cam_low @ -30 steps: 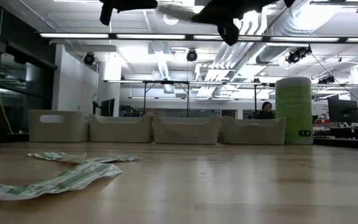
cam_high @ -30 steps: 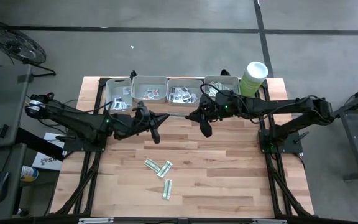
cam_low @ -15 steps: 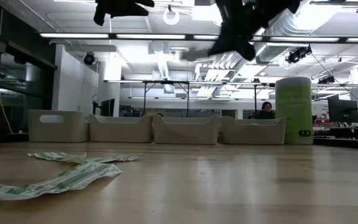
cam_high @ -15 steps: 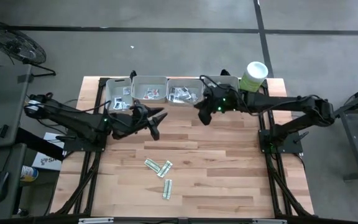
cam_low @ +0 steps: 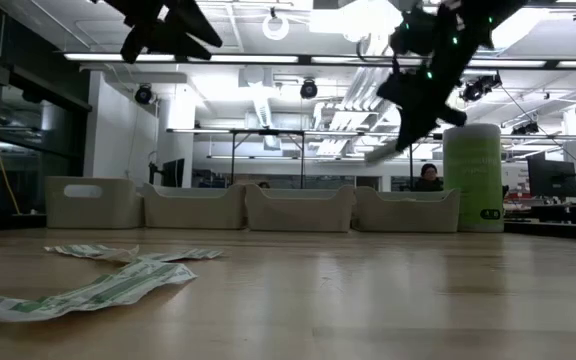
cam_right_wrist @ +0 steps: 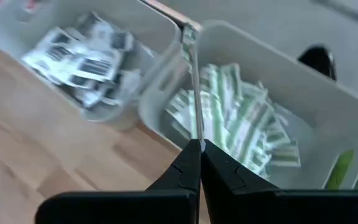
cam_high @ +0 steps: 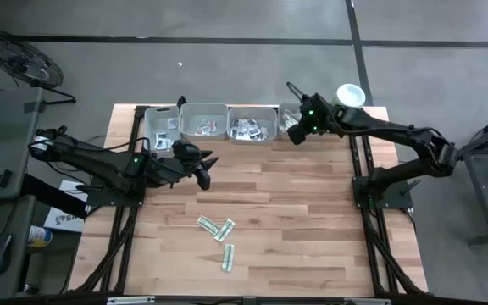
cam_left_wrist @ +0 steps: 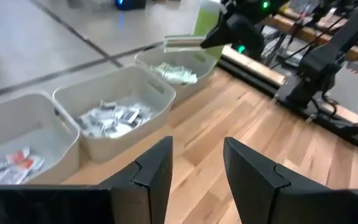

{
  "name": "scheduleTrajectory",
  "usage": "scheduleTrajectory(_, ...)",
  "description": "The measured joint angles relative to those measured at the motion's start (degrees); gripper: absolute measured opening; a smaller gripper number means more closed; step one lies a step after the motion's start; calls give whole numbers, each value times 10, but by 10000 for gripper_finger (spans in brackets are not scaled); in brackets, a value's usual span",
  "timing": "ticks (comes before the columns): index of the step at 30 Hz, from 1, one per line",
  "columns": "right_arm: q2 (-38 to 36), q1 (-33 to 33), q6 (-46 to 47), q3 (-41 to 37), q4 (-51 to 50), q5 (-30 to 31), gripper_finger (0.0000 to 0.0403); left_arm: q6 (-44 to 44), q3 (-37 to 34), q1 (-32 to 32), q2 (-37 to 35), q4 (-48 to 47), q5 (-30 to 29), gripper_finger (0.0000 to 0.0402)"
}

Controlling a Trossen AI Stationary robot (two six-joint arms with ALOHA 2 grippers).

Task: Pick & Place First Aid Supplies
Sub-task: Put the green bandage into the right gray bin

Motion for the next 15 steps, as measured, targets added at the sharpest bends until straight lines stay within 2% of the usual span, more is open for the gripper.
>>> scheduleTrajectory(9,1,-110,12,-96,98,-152,0,-71,0,0,0,-57,8,143)
scheduleTrajectory(15,1,-139,67,-144,167,-162,0,-101,0,0,0,-88,12,143)
